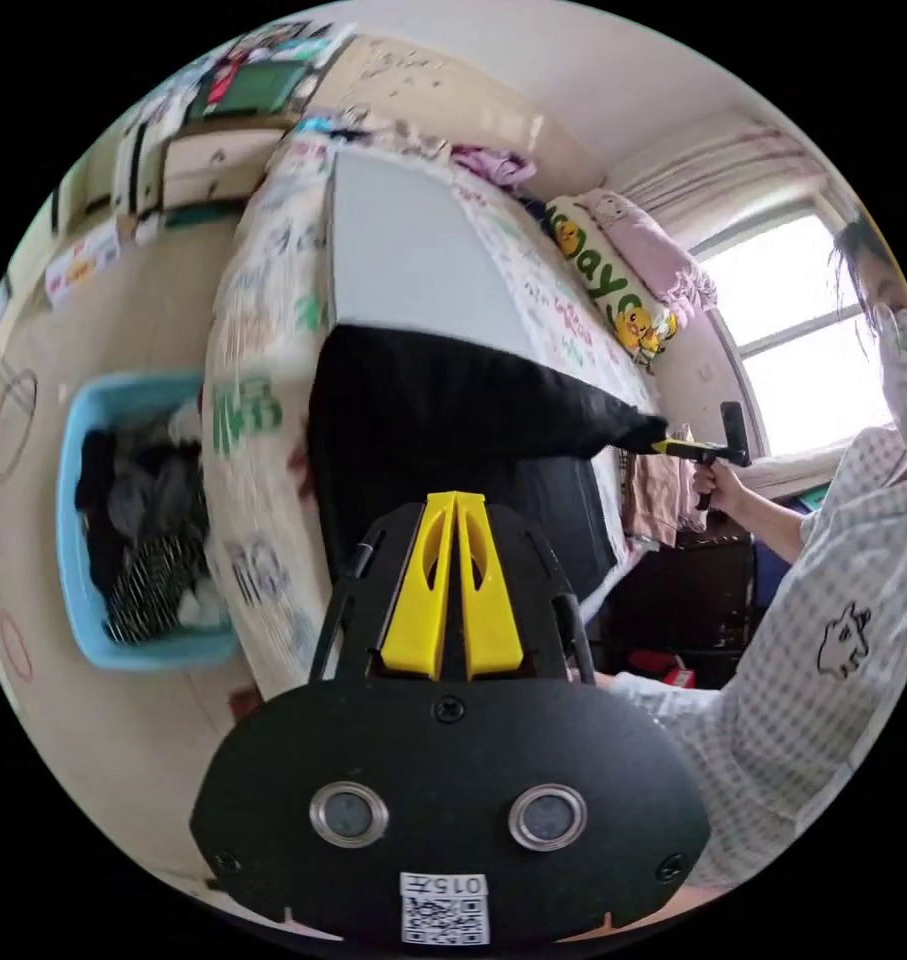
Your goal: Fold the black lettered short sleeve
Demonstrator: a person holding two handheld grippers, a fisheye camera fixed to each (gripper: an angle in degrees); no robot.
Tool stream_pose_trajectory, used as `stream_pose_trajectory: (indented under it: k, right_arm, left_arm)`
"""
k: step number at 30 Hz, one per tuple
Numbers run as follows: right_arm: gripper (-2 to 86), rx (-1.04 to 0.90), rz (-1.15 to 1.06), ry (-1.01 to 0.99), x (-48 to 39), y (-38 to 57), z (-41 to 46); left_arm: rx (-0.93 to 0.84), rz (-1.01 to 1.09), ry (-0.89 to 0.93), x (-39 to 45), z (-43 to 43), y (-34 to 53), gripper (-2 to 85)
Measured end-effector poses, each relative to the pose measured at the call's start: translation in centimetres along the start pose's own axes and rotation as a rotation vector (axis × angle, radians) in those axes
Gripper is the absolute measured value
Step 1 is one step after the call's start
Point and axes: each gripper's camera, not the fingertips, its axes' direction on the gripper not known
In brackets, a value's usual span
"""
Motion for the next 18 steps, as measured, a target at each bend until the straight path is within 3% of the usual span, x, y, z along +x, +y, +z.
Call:
stream_pose_trajectory:
  k: [4, 8, 12, 18]
  right_arm:
    - [0.7, -0.107, 0.089, 0.023, 1.6, 4.4, 8.2]
    - [0.8, -0.077, 0.201, -0.024, 3.1, 5.1, 11.9]
    - [0.8, -0.039, 0.213, -0.022, 2.3, 3.8, 12.3]
    - [0.8, 0.037, 0.181, -0.008, 0.4, 0.3, 10.0]
  left_arm:
    - [-0.073, -0.214, -0.022, -3.7, 3.5, 8.1, -0.8]
    - [-0.035, -0.355, 0.039, -5.8, 5.2, 10.1, -0.1]
    - [0.052, -0.255, -0.015, -5.1, 7.2, 6.9, 5.1]
    - [0.005, -0.193, 0.041, -6.2, 12.3, 0.7, 11.3]
